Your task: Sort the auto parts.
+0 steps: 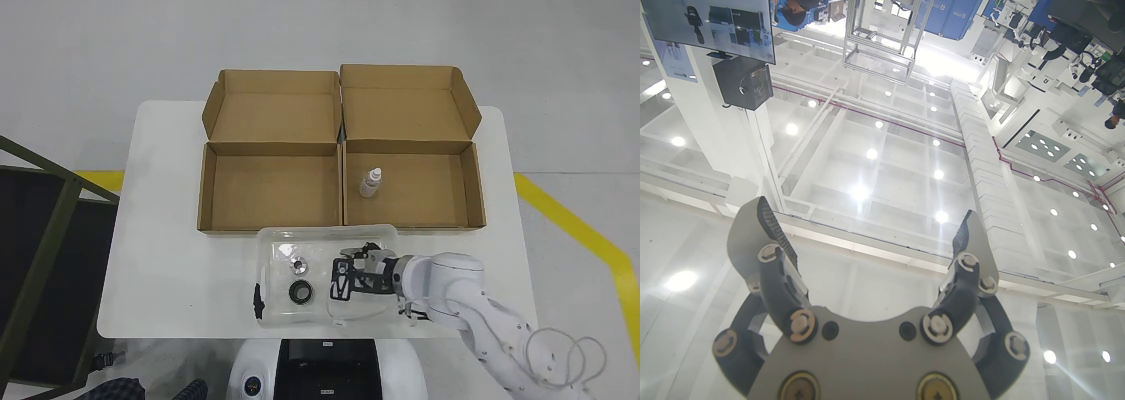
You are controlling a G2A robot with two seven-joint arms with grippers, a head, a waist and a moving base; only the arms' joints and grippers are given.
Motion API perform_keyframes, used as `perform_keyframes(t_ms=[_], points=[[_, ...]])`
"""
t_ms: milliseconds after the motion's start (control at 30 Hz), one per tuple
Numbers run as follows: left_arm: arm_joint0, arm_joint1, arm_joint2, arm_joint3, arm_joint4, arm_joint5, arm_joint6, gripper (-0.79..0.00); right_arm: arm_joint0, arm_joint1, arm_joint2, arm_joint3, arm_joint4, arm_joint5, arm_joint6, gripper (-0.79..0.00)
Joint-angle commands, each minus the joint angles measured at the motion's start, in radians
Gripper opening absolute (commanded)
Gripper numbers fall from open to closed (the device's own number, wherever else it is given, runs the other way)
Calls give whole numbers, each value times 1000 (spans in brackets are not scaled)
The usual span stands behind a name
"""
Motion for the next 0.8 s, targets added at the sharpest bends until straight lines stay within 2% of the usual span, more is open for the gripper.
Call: perform_keyframes(t_ms=[0,633,767], points=[[0,0,0,0,0,0,0,0,-6,1,9,-1,17,-1,-30,-785],[0,0,0,0,0,0,0,0,-90,9,153,28,217,94,-451,-785],[0,0,0,0,0,0,0,0,-104,11,182,24,235,100,-502,-785]])
